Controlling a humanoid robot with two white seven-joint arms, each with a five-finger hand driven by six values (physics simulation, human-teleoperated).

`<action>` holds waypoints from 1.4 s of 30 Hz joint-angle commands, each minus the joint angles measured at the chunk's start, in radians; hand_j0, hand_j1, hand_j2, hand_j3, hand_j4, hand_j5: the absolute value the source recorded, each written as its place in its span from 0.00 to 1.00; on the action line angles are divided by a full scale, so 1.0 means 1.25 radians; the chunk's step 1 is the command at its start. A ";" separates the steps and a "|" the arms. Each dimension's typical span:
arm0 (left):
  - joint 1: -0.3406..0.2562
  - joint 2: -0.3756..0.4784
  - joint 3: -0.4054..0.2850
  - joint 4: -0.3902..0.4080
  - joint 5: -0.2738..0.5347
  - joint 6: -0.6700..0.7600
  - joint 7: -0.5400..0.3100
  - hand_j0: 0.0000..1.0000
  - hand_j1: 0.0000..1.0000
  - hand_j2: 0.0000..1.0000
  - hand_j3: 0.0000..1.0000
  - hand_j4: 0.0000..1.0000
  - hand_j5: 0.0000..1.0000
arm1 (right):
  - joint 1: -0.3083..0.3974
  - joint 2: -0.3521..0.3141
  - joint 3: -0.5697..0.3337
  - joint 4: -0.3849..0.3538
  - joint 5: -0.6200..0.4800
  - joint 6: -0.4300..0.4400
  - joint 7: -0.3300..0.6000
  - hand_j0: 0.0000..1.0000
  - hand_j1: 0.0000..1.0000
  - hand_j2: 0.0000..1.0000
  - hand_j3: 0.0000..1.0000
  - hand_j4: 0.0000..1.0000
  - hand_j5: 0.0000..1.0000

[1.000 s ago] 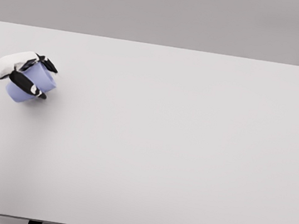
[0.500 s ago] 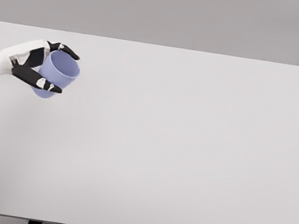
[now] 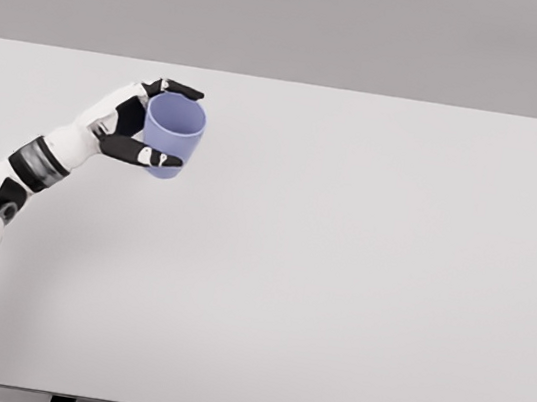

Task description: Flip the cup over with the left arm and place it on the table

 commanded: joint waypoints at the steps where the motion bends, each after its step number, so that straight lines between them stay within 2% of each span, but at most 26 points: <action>1: 0.000 -0.051 0.000 0.035 0.005 -0.020 -0.001 0.65 0.65 0.65 0.65 0.65 0.65 | -0.001 0.000 0.000 0.000 0.000 0.000 0.000 1.00 1.00 1.00 1.00 1.00 1.00; 10: 0.021 -0.089 -0.004 0.087 0.001 -0.020 -0.001 0.68 0.68 0.68 0.68 0.68 0.68 | -0.001 0.000 0.000 0.000 0.000 0.000 0.000 1.00 1.00 1.00 1.00 1.00 1.00; 16: 0.036 -0.092 -0.004 0.088 -0.010 -0.020 -0.001 0.76 0.76 0.76 0.76 0.76 0.76 | -0.001 0.000 0.000 0.000 0.000 0.000 0.000 1.00 1.00 1.00 1.00 1.00 1.00; 17: 0.036 -0.092 -0.004 0.088 -0.010 -0.020 -0.001 0.78 0.78 0.78 0.78 0.78 0.78 | -0.001 0.000 0.000 0.000 0.000 0.000 0.000 1.00 1.00 1.00 1.00 1.00 1.00; 19: 0.036 -0.092 -0.003 0.089 -0.010 -0.020 -0.001 1.00 1.00 1.00 1.00 1.00 1.00 | -0.001 0.000 0.000 0.000 0.000 0.001 0.000 1.00 1.00 1.00 1.00 1.00 1.00; 42: 0.033 -0.074 0.014 0.079 -0.006 -0.020 -0.001 1.00 1.00 1.00 1.00 1.00 1.00 | -0.001 0.000 0.000 0.000 0.000 0.000 0.000 1.00 1.00 1.00 1.00 1.00 1.00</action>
